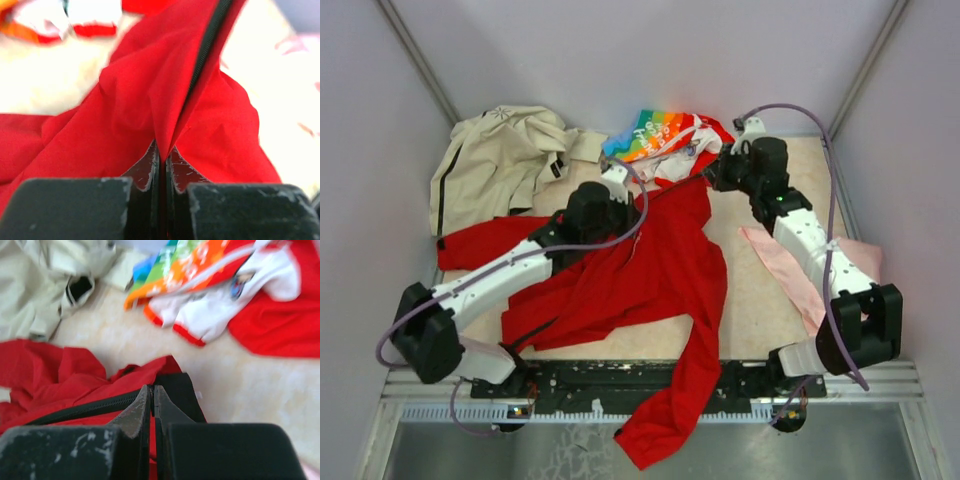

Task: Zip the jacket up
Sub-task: Zip the zipper on the jacket.

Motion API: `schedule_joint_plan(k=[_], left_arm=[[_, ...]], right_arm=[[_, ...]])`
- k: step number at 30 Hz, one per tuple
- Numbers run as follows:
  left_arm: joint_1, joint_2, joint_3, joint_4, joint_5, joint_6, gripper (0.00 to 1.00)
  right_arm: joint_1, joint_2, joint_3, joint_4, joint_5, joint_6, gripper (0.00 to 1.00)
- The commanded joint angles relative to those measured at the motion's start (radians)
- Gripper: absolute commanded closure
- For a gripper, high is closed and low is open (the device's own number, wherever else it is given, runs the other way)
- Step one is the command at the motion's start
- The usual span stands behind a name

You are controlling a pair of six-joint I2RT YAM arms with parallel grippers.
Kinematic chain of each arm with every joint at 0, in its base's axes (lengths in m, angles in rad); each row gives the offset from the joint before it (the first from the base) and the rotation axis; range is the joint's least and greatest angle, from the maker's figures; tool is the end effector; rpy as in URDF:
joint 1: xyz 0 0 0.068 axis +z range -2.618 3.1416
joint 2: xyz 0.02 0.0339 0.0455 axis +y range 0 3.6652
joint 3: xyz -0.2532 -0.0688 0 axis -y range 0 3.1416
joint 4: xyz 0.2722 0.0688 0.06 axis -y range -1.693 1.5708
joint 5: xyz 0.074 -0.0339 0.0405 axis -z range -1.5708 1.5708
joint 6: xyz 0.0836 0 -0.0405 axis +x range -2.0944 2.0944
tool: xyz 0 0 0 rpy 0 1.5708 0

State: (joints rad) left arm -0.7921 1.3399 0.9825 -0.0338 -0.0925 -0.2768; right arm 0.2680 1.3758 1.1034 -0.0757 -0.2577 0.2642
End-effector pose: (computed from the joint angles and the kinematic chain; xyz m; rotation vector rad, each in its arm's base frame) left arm 0.2748 -0.2675 0.2610 0.4519 1.9592 -0.6051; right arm 0.3751 0.1251 0.2936 -0.1804 1.9454 0.6019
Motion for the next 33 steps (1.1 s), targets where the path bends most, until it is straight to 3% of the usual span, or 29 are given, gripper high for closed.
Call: schedule_joint_plan(k=[1, 8, 12, 17, 24, 29, 33], left_arm=[[0.132, 0.122, 0.234, 0.017, 0.074, -0.009, 0.93], [0.156, 0.289, 0.656, -0.031, 0.055, 0.2, 0.93], [0.157, 0.278, 0.736, -0.043, 0.069, 0.275, 0.92], [0.155, 0.174, 0.561, 0.033, 0.195, 0.237, 0.88], [0.133, 0.106, 0.189, 0.199, 0.35, 0.016, 0.78], [0.129, 0.054, 0.055, 0.238, 0.382, -0.117, 0.56], [0.136, -0.101, -0.029, 0.194, 0.239, -0.179, 0.29]], right_arm=[[-0.107, 0.036, 0.206, 0.096, 0.228, -0.046, 1.0], [-0.135, 0.052, 0.366, 0.092, 0.227, -0.054, 1.0], [-0.136, 0.023, 0.392, 0.097, 0.2, -0.051, 1.0], [-0.136, -0.068, 0.267, 0.088, 0.12, -0.035, 1.0], [-0.136, -0.233, -0.101, 0.13, 0.141, 0.031, 1.0], [-0.136, -0.315, -0.29, 0.105, 0.161, 0.069, 0.97], [-0.136, -0.413, -0.354, 0.02, 0.239, 0.063, 0.73]])
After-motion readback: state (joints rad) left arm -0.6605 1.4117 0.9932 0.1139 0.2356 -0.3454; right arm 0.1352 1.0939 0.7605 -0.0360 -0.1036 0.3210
